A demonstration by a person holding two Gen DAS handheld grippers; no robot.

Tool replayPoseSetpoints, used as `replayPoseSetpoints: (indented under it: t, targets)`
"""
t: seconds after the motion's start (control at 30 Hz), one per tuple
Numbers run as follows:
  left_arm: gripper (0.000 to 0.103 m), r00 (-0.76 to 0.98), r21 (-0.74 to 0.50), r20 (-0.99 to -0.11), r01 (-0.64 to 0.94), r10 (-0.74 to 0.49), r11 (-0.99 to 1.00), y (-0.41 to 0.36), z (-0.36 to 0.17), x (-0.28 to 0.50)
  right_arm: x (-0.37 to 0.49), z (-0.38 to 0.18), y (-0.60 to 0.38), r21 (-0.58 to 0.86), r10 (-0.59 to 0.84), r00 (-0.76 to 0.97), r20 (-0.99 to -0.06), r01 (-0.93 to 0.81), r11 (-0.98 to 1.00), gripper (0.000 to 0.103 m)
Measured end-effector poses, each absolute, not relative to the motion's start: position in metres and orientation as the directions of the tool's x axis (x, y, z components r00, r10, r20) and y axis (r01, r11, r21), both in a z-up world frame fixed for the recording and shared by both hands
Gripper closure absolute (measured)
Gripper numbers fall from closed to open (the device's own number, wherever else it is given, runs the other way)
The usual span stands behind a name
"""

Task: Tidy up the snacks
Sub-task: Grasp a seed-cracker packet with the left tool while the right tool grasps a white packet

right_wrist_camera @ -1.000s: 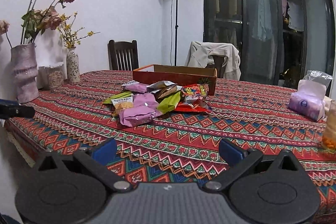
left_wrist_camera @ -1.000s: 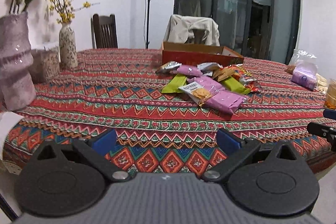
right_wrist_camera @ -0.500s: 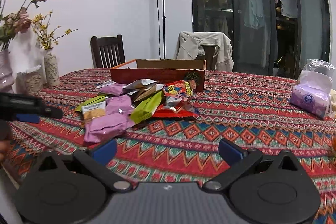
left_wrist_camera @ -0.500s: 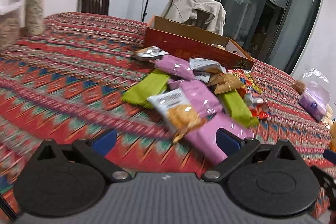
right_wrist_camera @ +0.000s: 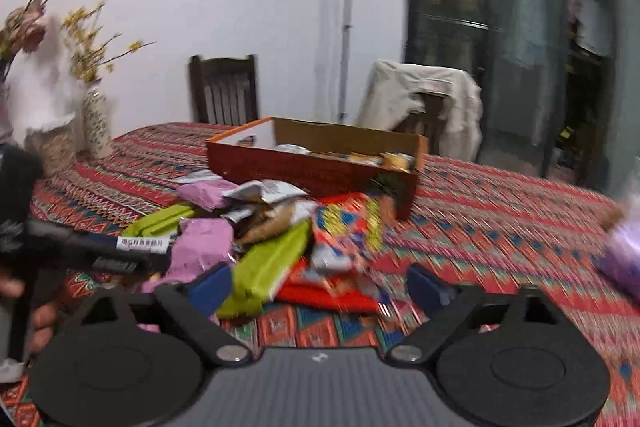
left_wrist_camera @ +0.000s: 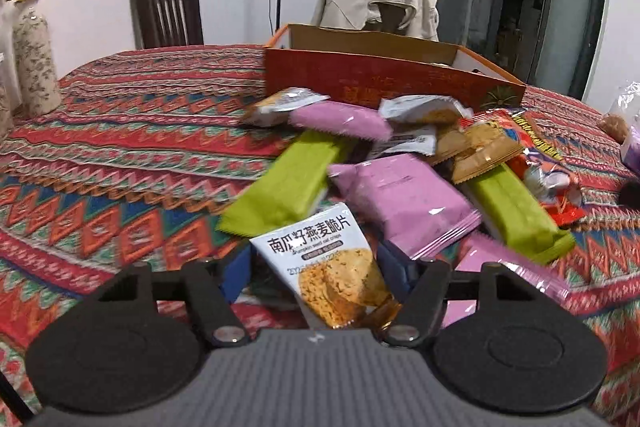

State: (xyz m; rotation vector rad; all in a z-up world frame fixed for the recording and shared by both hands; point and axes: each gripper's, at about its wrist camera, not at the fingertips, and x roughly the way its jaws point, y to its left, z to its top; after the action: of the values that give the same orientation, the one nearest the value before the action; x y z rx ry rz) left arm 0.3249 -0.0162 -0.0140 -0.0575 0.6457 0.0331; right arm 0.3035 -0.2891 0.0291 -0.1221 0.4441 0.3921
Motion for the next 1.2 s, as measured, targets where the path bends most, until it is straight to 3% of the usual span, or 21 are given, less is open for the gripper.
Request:
replayPoseSetpoints:
  t: [0.27, 0.33, 0.37, 0.5, 0.6, 0.7, 0.73, 1.07, 1.2]
  targets:
    - [0.032, 0.797, -0.052, -0.604, -0.053, 0.011, 0.997, 0.003, -0.012, 0.315, 0.425, 0.037, -0.229, -0.076, 0.454, 0.735, -0.504, -0.561, 0.824, 0.022]
    - [0.039, 0.800, -0.060, -0.600, -0.032, -0.011, 0.998, 0.002, -0.012, 0.315, 0.453, 0.038, -0.215, -0.071, 0.478, 0.707, -0.521, -0.594, 0.801, 0.023]
    - [0.051, 0.803, -0.070, -0.595, -0.022, -0.024, 0.997, 0.003, -0.011, 0.314, 0.466, 0.037, -0.207, -0.078, 0.495, 0.691, -0.527, -0.620, 0.781, 0.023]
    - [0.058, 0.809, -0.120, -0.586, -0.019, -0.055, 0.993, 0.009, -0.012, 0.313, 0.501, 0.028, -0.180, -0.109, 0.517, 0.625, -0.586, -0.692, 0.714, 0.023]
    - [0.059, 0.810, -0.142, -0.582, -0.012, -0.074, 0.990, 0.012, -0.012, 0.312, 0.519, 0.017, -0.178, -0.021, 0.538, 0.555, -0.634, -0.708, 0.706, 0.026]
    - [0.064, 0.809, -0.148, -0.581, 0.000, -0.087, 0.989, 0.014, -0.011, 0.310, 0.522, 0.016, -0.187, 0.076, 0.588, 0.520, -0.620, -0.705, 0.705, 0.039]
    - [0.064, 0.808, -0.144, -0.583, -0.003, -0.083, 0.990, 0.014, -0.011, 0.309, 0.518, 0.016, -0.190, 0.089, 0.599, 0.513, -0.615, -0.710, 0.698, 0.052]
    - [0.064, 0.826, -0.117, -0.561, -0.011, -0.057, 0.993, 0.009, 0.008, 0.272, 0.468, 0.011, -0.189, 0.005, 0.549, 0.530, -0.647, -0.716, 0.698, 0.053]
    - [0.064, 0.840, -0.099, -0.541, -0.014, -0.042, 0.995, 0.003, 0.019, 0.257, 0.450, 0.018, -0.189, -0.026, 0.524, 0.567, -0.636, -0.694, 0.719, 0.062]
